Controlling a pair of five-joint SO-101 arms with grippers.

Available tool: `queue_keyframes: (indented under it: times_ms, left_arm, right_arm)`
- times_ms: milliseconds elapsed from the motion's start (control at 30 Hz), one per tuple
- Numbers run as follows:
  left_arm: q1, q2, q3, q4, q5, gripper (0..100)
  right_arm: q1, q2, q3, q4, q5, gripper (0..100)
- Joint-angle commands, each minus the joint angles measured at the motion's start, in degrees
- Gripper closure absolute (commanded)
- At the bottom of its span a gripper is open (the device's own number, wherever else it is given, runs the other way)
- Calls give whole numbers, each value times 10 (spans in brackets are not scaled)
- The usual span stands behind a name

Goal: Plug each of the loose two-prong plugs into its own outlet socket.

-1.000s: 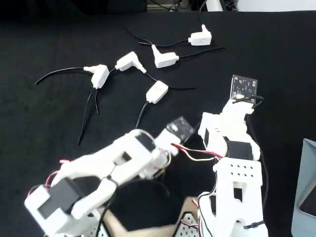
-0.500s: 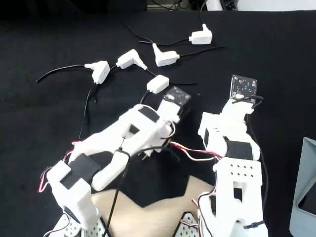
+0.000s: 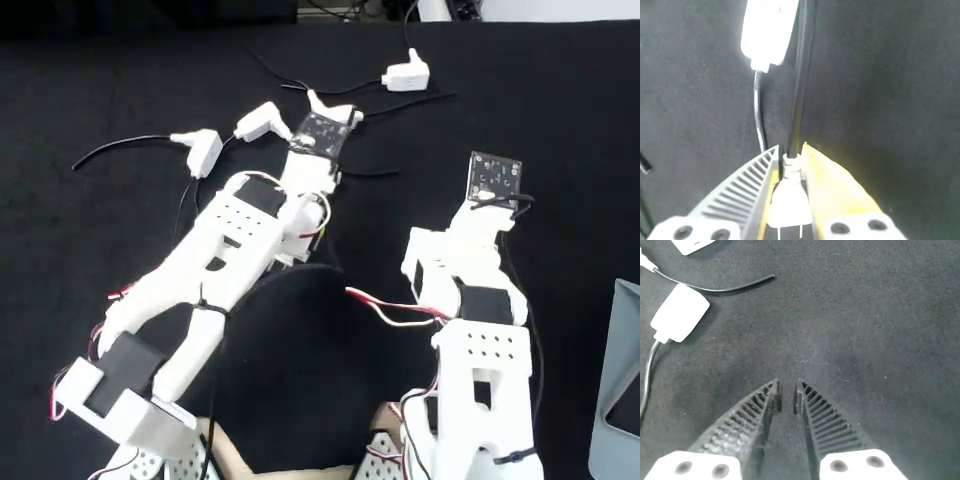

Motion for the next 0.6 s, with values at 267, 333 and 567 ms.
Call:
queue_keyframes:
  times_ms: [267,333,567]
  left_arm:
    - [-23,82,-95,-7,134,677]
    - [-25,75,-121,39,140,677]
    - [-58,-11,-150,172,117,691]
  right_arm:
    - [6,-2,-22,3,-6,939]
    - [6,-2,-22,3,-6,939]
    - [-4,1,-28,18,-6,939]
